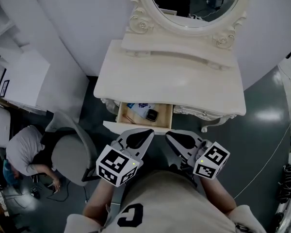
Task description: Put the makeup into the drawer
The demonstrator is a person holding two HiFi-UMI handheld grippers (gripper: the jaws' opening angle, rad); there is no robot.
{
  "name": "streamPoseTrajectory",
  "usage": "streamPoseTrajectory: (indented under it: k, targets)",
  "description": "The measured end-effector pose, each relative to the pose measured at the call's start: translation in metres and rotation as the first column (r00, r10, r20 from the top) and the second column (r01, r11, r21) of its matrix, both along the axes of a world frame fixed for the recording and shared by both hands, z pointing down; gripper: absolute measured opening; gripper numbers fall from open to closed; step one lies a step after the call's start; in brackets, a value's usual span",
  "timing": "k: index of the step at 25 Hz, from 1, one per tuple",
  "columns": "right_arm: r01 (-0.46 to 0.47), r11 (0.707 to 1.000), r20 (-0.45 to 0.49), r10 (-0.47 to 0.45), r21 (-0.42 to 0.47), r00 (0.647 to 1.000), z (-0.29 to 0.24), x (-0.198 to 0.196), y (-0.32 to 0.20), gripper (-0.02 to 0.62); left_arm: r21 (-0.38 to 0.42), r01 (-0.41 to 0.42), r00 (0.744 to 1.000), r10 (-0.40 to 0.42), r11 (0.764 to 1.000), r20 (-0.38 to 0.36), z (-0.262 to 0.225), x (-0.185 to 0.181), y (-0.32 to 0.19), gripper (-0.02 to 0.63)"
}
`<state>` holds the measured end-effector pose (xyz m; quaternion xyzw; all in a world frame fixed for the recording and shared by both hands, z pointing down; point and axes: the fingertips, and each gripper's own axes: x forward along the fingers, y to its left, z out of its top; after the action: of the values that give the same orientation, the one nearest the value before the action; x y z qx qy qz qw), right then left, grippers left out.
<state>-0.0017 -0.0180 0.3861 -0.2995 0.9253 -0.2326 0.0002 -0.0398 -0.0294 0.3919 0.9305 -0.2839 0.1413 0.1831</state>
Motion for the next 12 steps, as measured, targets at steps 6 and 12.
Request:
streamPoseTrajectory:
  k: [6,12]
  targets:
    - [-0.032,0.999,0.087,0.031,0.002,0.996,-0.015,0.068,0.031,0.028,0.027,-0.026,0.999,0.025,0.999,0.029,-0.008,0.066,0.031,0.055]
    - [-0.035,0.999,0.148,0.033,0.017,0.988,-0.023,0.118,0.064,0.028,0.025,-0.013,0.998,0.011,1.000,0.064,-0.008,0.112,0.065,0.055]
